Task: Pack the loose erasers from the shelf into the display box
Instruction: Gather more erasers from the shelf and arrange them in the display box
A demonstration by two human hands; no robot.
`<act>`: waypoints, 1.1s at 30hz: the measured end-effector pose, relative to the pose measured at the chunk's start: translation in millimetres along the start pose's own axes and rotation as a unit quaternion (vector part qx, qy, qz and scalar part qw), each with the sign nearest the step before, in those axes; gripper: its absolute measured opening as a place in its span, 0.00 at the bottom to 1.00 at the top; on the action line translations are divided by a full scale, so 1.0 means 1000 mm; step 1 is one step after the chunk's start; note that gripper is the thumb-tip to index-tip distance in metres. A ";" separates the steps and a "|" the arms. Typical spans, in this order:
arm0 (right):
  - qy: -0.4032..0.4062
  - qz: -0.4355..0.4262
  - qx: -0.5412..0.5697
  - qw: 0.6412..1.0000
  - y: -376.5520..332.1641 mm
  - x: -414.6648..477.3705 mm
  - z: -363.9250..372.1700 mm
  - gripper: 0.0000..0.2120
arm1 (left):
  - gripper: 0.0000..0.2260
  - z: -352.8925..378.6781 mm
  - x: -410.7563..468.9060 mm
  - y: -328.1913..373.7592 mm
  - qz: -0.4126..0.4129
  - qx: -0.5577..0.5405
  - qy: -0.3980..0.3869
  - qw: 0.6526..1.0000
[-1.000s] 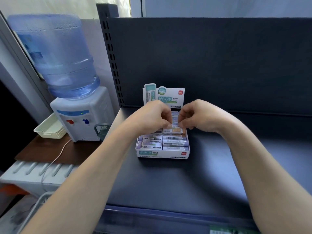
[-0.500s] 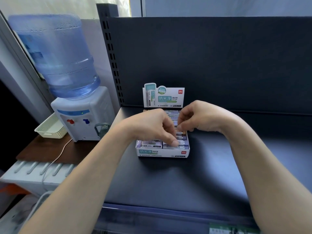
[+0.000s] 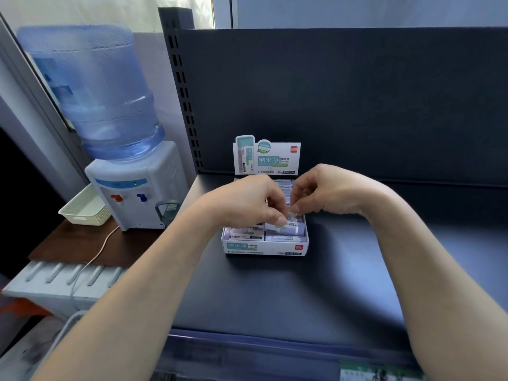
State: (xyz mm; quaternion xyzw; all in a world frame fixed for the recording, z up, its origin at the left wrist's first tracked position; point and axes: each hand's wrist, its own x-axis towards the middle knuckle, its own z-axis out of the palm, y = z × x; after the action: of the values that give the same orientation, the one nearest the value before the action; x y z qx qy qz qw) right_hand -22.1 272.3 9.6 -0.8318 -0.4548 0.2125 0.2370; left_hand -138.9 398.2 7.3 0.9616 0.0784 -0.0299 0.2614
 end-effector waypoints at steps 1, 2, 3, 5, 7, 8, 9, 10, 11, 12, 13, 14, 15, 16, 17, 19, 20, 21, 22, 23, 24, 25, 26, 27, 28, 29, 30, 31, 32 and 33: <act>-0.004 0.000 0.013 1.000 -0.001 -0.001 -0.001 0.05 | 0.02 0.001 0.000 0.000 -0.004 -0.007 0.004 1.000; -0.015 0.000 0.020 1.000 -0.002 -0.003 -0.002 0.04 | 0.03 0.001 0.001 -0.001 -0.008 -0.017 0.013 1.000; -0.031 0.000 0.020 0.999 -0.004 -0.005 -0.003 0.05 | 0.03 0.002 0.001 -0.002 -0.011 -0.023 0.023 0.999; -0.058 0.002 0.006 0.998 -0.006 -0.007 -0.003 0.07 | 0.01 0.003 0.000 -0.002 -0.013 -0.025 0.041 0.999; -0.057 0.004 -0.020 0.998 -0.007 -0.006 -0.001 0.06 | 0.02 0.003 0.000 -0.003 -0.018 -0.030 0.050 0.998; -0.053 0.005 -0.031 0.998 -0.008 -0.006 0.000 0.06 | 0.03 0.002 0.000 -0.004 -0.025 -0.038 0.056 0.997; -0.051 0.006 -0.038 0.998 -0.008 -0.005 0.001 0.06 | 0.04 0.001 0.000 -0.006 -0.032 -0.044 0.064 0.996; -0.053 0.006 -0.042 0.998 -0.009 -0.005 0.001 0.06 | 0.04 -0.001 0.000 -0.007 -0.038 -0.042 0.069 0.996; -0.058 0.004 -0.045 0.997 -0.010 -0.005 0.002 0.06 | 0.04 -0.002 -0.001 -0.008 -0.040 -0.035 0.069 0.996; -0.063 0.002 -0.048 0.997 -0.010 -0.006 0.002 0.06 | 0.03 -0.004 -0.002 -0.008 -0.041 -0.028 0.066 0.997; -0.066 0.000 -0.050 0.997 -0.010 -0.006 0.001 0.06 | 0.02 -0.004 -0.003 -0.008 -0.041 -0.021 0.062 0.997; -0.067 -0.001 -0.049 0.997 -0.010 -0.007 0.000 0.06 | 0.03 -0.004 -0.004 -0.008 -0.041 -0.015 0.060 0.997; -0.067 -0.002 -0.045 0.997 -0.009 -0.008 -0.002 0.06 | 0.03 -0.003 -0.004 -0.008 -0.041 -0.007 0.060 0.997; -0.067 -0.005 -0.036 0.997 -0.008 -0.008 -0.005 0.06 | 0.03 -0.003 -0.004 -0.008 -0.041 0.001 0.063 0.997; -0.066 -0.010 -0.024 0.997 -0.006 -0.009 -0.008 0.06 | 0.03 -0.001 -0.003 -0.008 -0.041 0.007 0.066 0.997; -0.058 -0.019 0.007 0.998 -0.001 -0.011 -0.016 0.05 | 0.07 0.001 -0.002 -0.006 -0.042 0.017 0.074 0.996; -0.050 -0.020 0.028 0.998 0.001 -0.012 -0.019 0.04 | 0.09 0.002 -0.001 -0.005 -0.044 0.021 0.073 0.996; -0.040 -0.018 0.052 0.998 0.003 -0.013 -0.021 0.03 | 0.09 0.003 -0.001 -0.003 -0.045 0.020 0.069 0.996; -0.027 -0.014 0.074 0.997 0.005 -0.012 -0.022 0.03 | 0.07 0.004 -0.001 -0.002 -0.042 0.017 0.064 0.997; -0.011 -0.011 0.093 0.996 0.007 -0.011 -0.023 0.04 | 0.05 0.005 -0.001 -0.002 -0.039 0.017 0.059 0.997; 0.004 -0.007 0.106 0.994 0.009 -0.009 -0.022 0.05 | 0.05 0.006 -0.001 -0.001 -0.036 0.020 0.056 0.998; 0.019 -0.003 0.115 0.993 0.010 -0.007 -0.021 0.06 | 0.05 0.007 -0.001 -0.001 -0.035 0.025 0.057 0.997; 0.031 0.001 0.120 0.992 0.011 -0.005 -0.020 0.07 | 0.04 0.008 -0.001 -0.001 -0.036 0.027 0.058 0.997; 0.037 0.003 0.124 0.992 0.011 -0.003 -0.019 0.07 | 0.04 0.008 -0.001 -0.001 -0.036 0.026 0.059 0.997; 0.040 0.004 0.128 0.991 0.012 -0.002 -0.018 0.07 | 0.03 0.008 -0.001 -0.001 -0.035 0.025 0.057 0.997; 0.042 0.005 0.133 0.990 0.012 -0.002 -0.018 0.07 | 0.03 0.007 -0.001 -0.001 -0.034 0.024 0.053 0.998; 0.044 0.006 0.138 0.989 0.012 -0.001 -0.018 0.07 | 0.03 0.005 -0.001 -0.002 -0.032 0.021 0.048 0.998; 0.048 0.007 0.143 0.989 0.013 -0.001 -0.018 0.07 | 0.03 0.003 -0.002 -0.003 -0.032 0.014 0.043 0.998; 0.053 0.008 0.148 0.988 0.013 -0.001 -0.018 0.08 | 0.04 0.001 -0.003 -0.004 -0.034 0.004 0.039 0.999; 0.057 0.009 0.151 0.987 0.013 -0.001 -0.018 0.08 | 0.05 -0.001 -0.003 -0.004 -0.037 -0.004 0.036 0.999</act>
State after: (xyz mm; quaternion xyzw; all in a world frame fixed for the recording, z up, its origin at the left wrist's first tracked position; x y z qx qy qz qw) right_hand -3.2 261.8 16.2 -0.8014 -0.3955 0.2333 0.3833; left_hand -142.7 401.9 6.2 0.9575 0.1232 -0.0044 0.2609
